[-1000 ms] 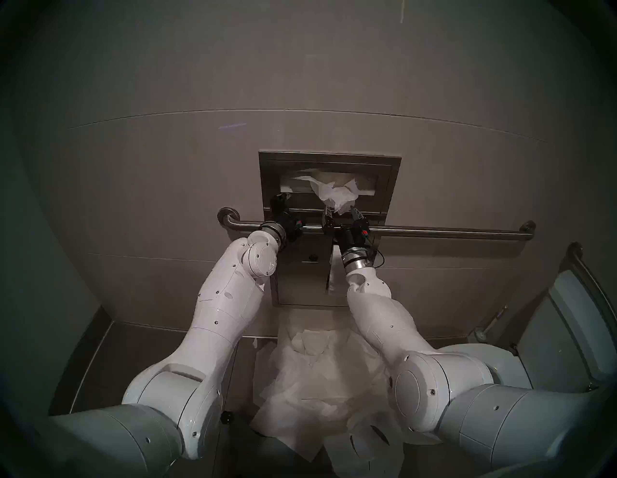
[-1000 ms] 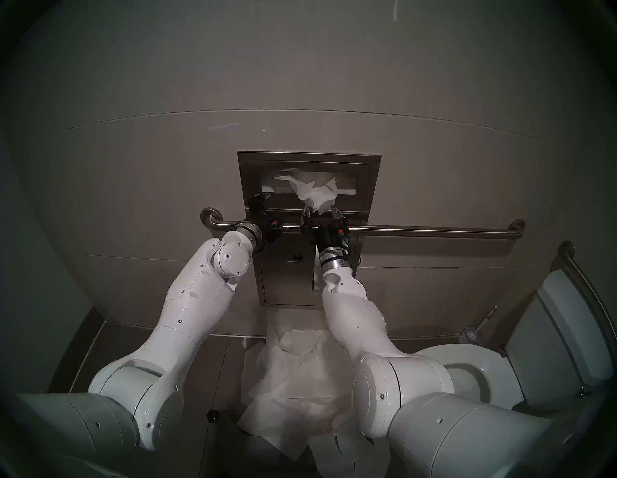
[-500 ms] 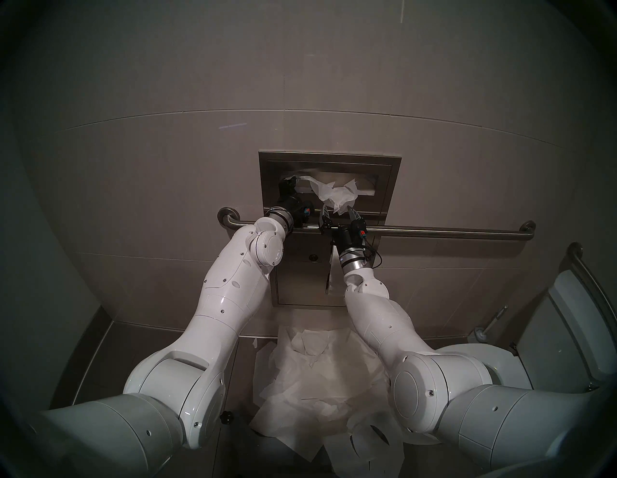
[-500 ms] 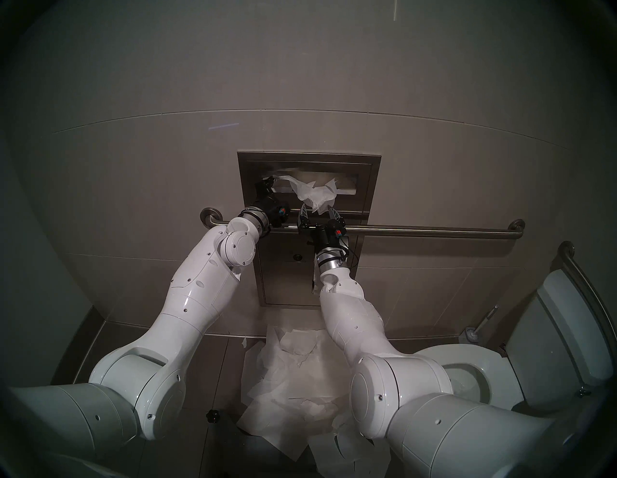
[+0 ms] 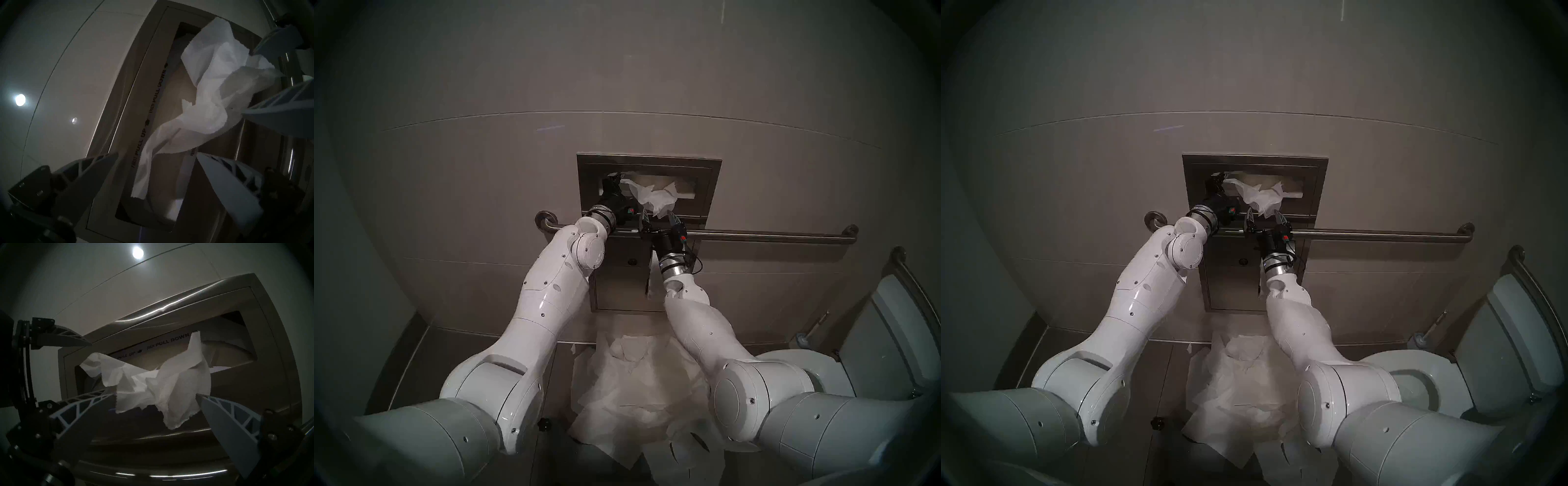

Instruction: Take out a toilet seat cover

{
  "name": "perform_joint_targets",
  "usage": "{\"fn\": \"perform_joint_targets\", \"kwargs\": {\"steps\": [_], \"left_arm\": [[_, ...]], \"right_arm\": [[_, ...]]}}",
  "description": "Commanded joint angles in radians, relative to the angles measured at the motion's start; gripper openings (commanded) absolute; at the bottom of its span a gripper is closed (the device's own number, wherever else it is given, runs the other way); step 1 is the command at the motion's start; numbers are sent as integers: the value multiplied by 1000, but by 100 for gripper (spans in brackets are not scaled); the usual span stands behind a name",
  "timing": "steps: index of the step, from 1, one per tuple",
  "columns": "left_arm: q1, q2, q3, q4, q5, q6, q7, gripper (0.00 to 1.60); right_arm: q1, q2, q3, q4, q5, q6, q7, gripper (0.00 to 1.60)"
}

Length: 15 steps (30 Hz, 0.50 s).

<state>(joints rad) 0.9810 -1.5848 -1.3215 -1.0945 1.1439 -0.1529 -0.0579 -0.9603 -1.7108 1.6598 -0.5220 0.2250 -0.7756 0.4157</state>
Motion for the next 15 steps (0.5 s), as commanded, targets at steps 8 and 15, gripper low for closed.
{"fn": "perform_joint_targets", "kwargs": {"steps": [8,15], "left_arm": [[-123,-7,-54,56,-26,-8,3,160],[-149,-18,-48,115,-25,-22,6,160]], "right_arm": [[28,8,2,-54,17,-33,18,160],[24,4,0,-64,26,-41,21,160]]}}
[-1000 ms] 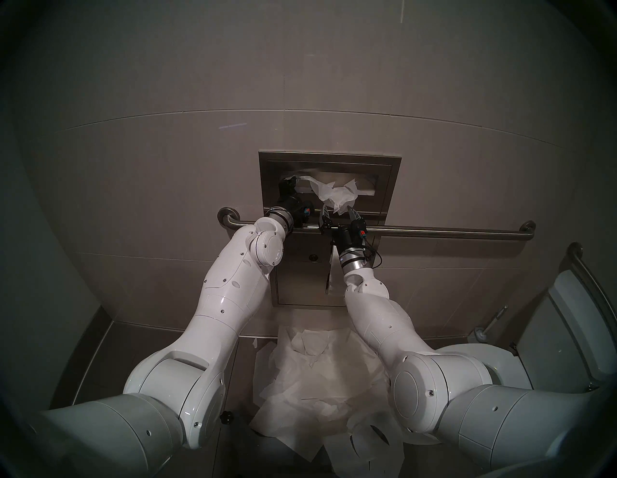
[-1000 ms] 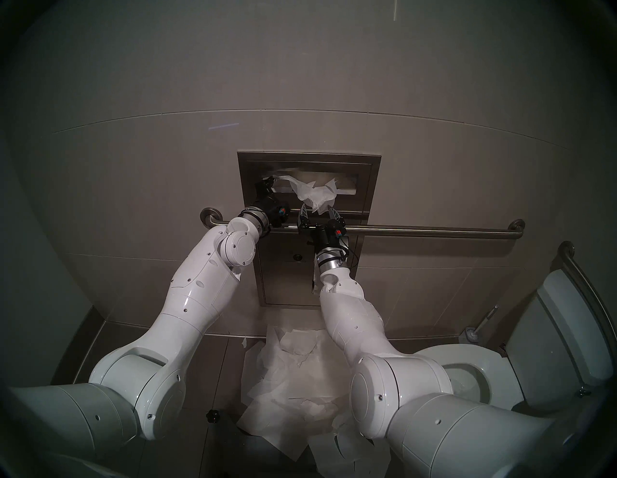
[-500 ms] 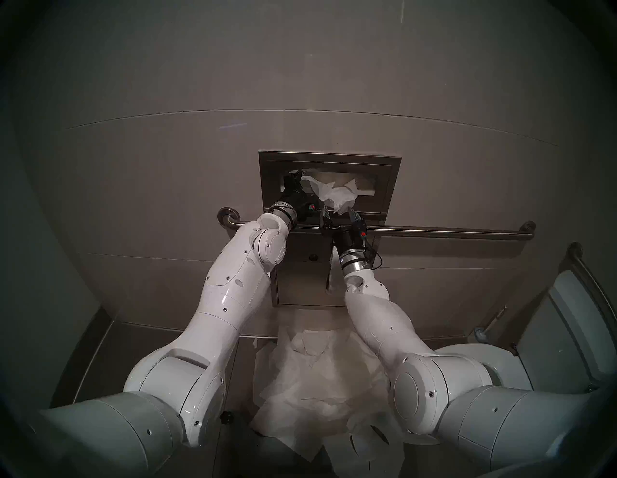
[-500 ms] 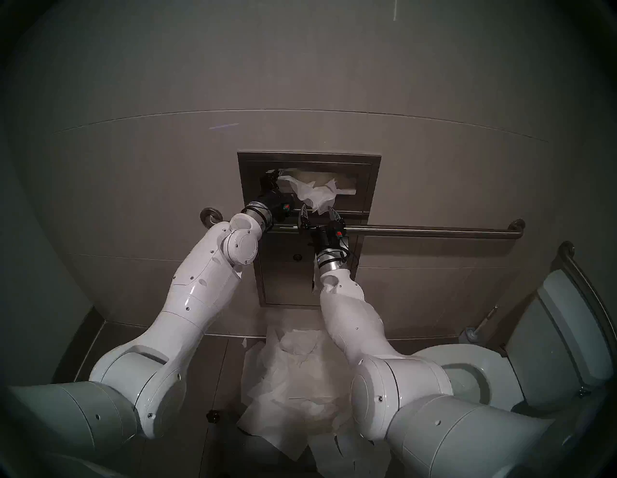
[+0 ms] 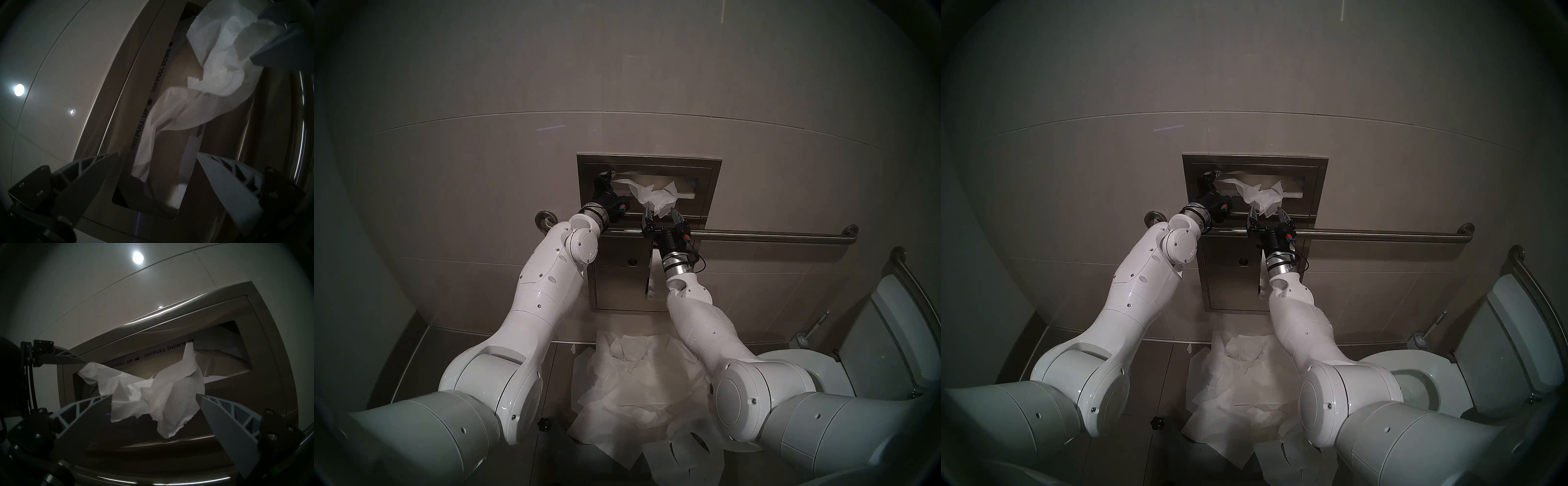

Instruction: Take out a toilet seat cover

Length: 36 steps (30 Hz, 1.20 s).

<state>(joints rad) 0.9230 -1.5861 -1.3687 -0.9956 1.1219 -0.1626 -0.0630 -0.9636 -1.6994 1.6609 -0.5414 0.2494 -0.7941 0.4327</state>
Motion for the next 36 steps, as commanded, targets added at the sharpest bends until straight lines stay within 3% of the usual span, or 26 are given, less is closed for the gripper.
{"fn": "perform_joint_targets", "kwargs": {"steps": [1,20,22,23,24,25,29,30,31,33,34,35,36], "left_arm": [[-96,-18,-1,26,-3,-13,13,160],[-158,-25,8,121,15,-40,47,156],[-162,-26,9,130,17,-44,45,140],[-164,-27,9,135,18,-47,47,97],[-163,-27,10,137,20,-49,48,97],[-165,-28,11,146,24,-53,52,67],[-169,-29,11,156,30,-57,58,77],[-172,-29,12,161,34,-60,62,107],[-174,-29,11,164,36,-62,64,114],[-177,-31,10,171,39,-62,68,99],[-179,-31,10,174,40,-62,69,66],[-182,-31,10,178,43,-64,71,60],[-183,-31,9,180,44,-64,72,40]], "right_arm": [[26,-7,-2,-46,2,-23,5,160],[8,-14,-5,-51,21,-24,13,160],[8,-15,-5,-50,22,-24,14,160],[8,-15,-5,-50,23,-24,15,160],[8,-15,-5,-50,24,-24,16,160],[8,-14,-6,-50,26,-24,17,160],[6,-13,-5,-48,29,-25,20,160],[5,-12,-5,-49,31,-24,22,160],[5,-12,-5,-50,32,-24,23,160],[4,-12,-5,-50,34,-24,25,160],[4,-12,-5,-50,35,-24,26,160],[4,-12,-5,-50,37,-24,27,160],[4,-12,-5,-50,37,-24,27,160]]}}
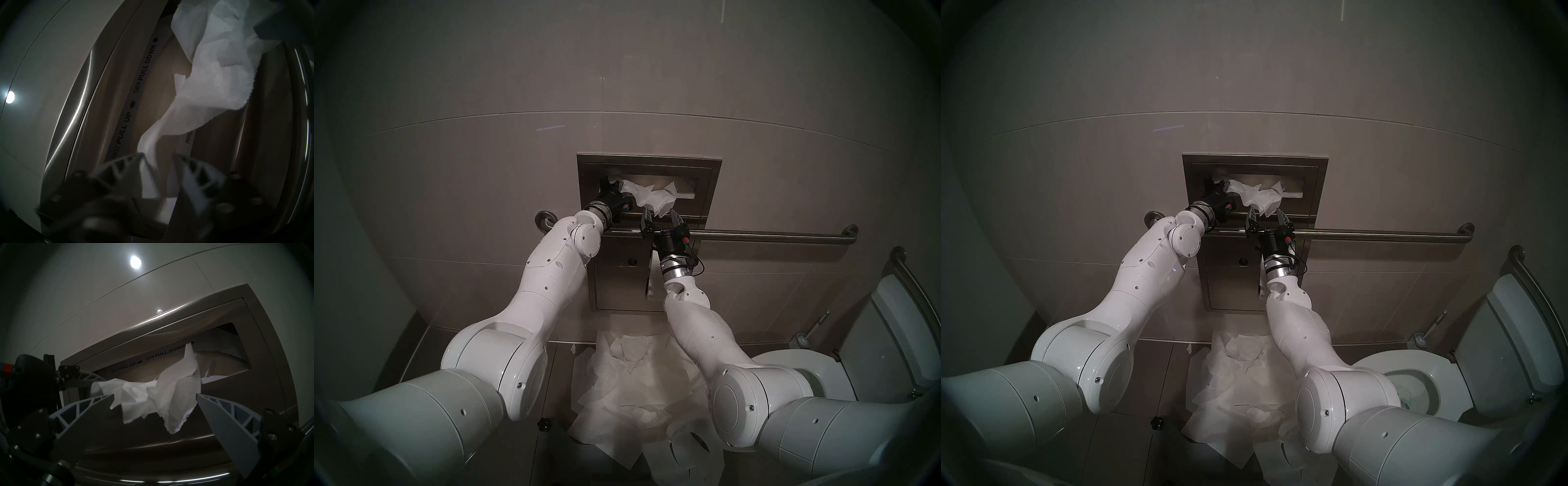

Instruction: Take out a toilet seat cover

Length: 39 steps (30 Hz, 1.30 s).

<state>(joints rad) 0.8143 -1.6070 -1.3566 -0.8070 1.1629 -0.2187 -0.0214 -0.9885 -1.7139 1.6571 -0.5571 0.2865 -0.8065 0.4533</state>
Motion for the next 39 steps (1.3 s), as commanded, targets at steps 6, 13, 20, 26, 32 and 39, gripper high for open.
{"fn": "perform_joint_targets", "kwargs": {"steps": [6,13,20,26,32,39], "left_arm": [[-85,-10,-3,12,12,-18,37,0],[-86,-16,-12,17,9,-22,40,0],[-92,-16,-18,25,10,-20,45,0],[-96,-16,-22,27,10,-24,46,0],[-85,-28,-24,1,4,-30,53,0],[-76,-39,-27,-15,0,-33,54,0]], "right_arm": [[34,8,-2,-31,2,-12,7,160],[55,15,-1,-20,2,-13,4,66],[68,31,1,-7,1,-18,0,0],[85,34,-3,-4,-9,-28,-4,0],[135,47,-24,-22,-43,-38,-4,0],[190,56,-52,-49,-86,-21,-23,0]]}}
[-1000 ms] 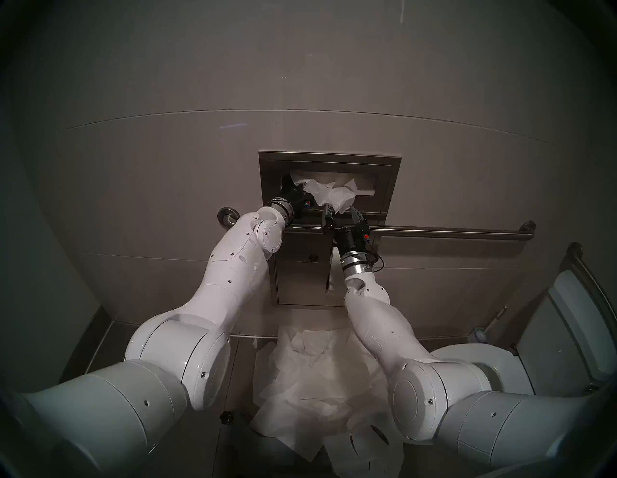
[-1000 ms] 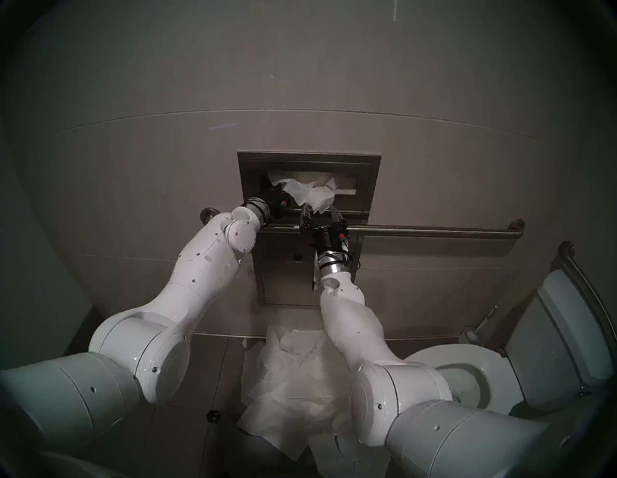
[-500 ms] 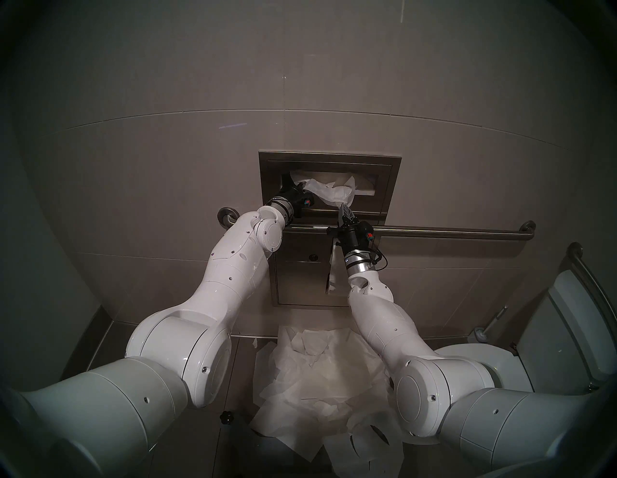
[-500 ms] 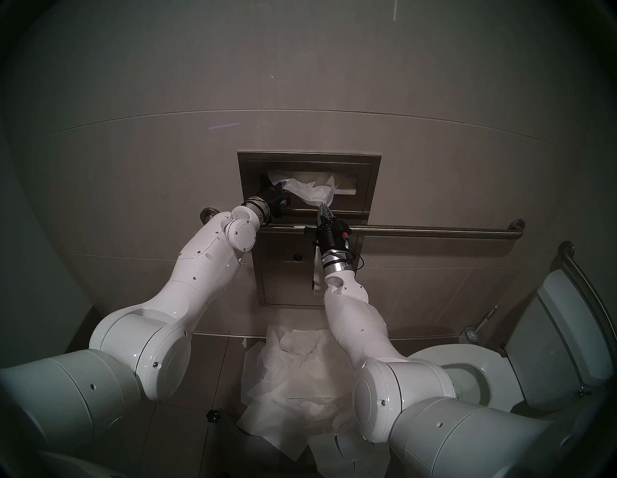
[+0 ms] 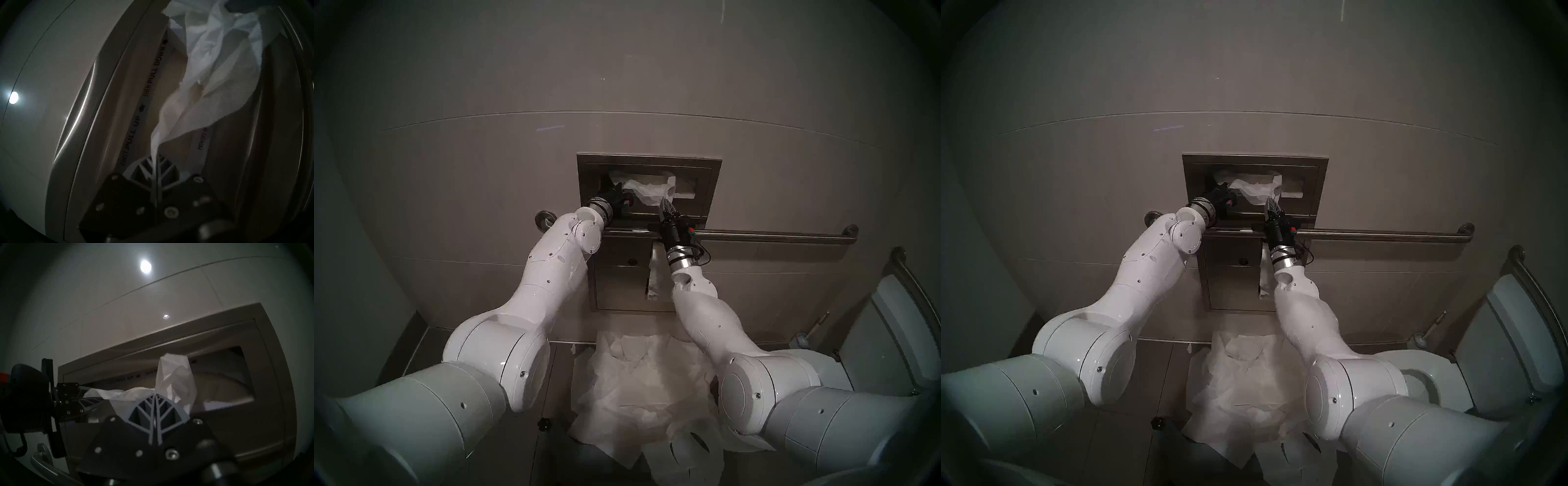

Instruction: Take out a toilet seat cover

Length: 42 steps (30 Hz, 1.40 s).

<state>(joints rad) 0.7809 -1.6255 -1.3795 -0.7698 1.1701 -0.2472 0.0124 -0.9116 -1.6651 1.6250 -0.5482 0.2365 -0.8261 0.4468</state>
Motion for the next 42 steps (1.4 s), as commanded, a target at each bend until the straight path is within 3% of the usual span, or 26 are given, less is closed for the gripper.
{"fn": "perform_joint_targets", "kwargs": {"steps": [1,5,14,21,22,23,34,40,41,42], "left_arm": [[-42,-22,-4,-54,-7,-3,20,0],[-41,-23,-4,-61,-7,-4,22,0],[-34,-24,-15,-91,-10,5,27,0],[57,-37,-36,-162,-29,19,42,0],[97,-39,-40,-211,-35,29,31,0],[91,-41,-41,-180,-37,21,41,0],[263,-67,-38,-314,-65,30,47,0],[319,-72,-29,-392,-61,30,68,0],[304,-68,-34,-356,-60,27,85,0],[329,-68,-31,-397,-59,32,82,0]], "right_arm": [[134,11,-26,-46,-46,1,-18,0],[132,6,-44,-70,-68,11,-28,0],[208,-5,-75,-3,-127,35,-84,0],[199,-21,-98,7,-172,3,-137,0],[196,-21,-101,8,-179,-6,-146,0],[192,-20,-102,4,-180,-10,-146,0],[213,-21,-115,-14,-203,-44,-171,0],[210,-43,-127,-17,-211,-60,-178,0],[204,-40,-127,-19,-210,-60,-177,0],[200,-46,-129,-19,-212,-62,-181,0]]}}
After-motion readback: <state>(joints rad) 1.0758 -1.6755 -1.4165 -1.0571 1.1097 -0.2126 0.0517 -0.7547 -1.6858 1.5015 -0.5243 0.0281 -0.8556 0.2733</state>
